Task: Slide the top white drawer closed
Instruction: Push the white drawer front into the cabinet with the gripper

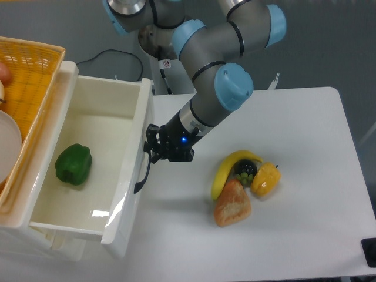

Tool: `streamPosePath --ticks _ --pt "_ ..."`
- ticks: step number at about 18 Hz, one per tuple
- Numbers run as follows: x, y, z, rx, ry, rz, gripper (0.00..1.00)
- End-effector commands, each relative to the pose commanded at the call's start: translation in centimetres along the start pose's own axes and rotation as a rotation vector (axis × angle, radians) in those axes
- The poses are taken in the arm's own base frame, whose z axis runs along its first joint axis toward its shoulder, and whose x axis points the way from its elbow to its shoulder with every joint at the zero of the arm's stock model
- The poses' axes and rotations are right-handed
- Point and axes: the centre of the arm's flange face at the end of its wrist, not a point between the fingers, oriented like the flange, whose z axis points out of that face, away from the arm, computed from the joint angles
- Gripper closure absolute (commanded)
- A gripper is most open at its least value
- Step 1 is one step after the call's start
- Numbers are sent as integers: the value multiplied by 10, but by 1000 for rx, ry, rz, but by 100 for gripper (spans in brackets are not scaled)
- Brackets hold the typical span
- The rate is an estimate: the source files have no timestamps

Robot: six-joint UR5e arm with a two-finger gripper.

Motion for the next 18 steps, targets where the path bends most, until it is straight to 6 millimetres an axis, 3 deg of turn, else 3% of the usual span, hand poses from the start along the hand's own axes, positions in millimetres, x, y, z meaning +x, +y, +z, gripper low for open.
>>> streamPosePath --ticks 18 --pt "25 -3 19 -41 32 22 94"
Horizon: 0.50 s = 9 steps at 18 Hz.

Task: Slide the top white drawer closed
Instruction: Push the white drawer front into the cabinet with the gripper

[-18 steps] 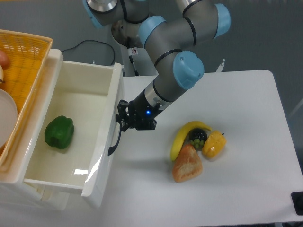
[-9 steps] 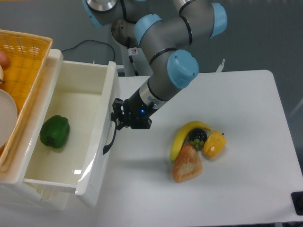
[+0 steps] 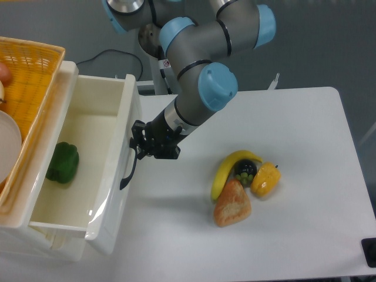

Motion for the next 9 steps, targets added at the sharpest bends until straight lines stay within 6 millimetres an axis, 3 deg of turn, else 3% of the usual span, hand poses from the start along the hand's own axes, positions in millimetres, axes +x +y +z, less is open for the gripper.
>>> streamPosePath --ticks 9 --pt "17 -2 4 20 25 20 93"
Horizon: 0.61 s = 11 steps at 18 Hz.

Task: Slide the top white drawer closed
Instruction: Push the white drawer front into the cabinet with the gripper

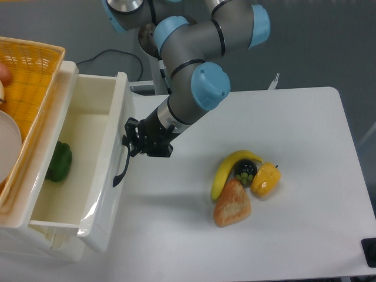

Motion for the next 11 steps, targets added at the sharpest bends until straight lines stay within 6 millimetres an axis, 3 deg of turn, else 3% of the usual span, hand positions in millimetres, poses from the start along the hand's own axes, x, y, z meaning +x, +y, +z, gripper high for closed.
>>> streamPosePath --ticks 11 --pt "19 -6 17 -22 20 29 93"
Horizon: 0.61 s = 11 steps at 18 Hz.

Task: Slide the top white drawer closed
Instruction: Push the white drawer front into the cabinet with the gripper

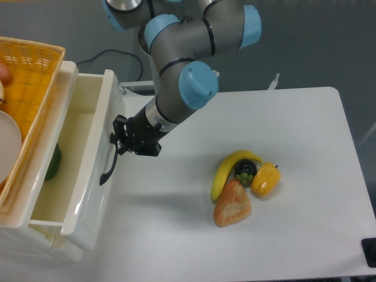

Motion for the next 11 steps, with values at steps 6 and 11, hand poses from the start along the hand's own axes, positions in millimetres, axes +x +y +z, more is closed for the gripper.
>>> streamPosePath --ticks 6,11 --pt "7 -2 8 -13 9 11 93" --pt "15 -3 16 -24 15 21 93"
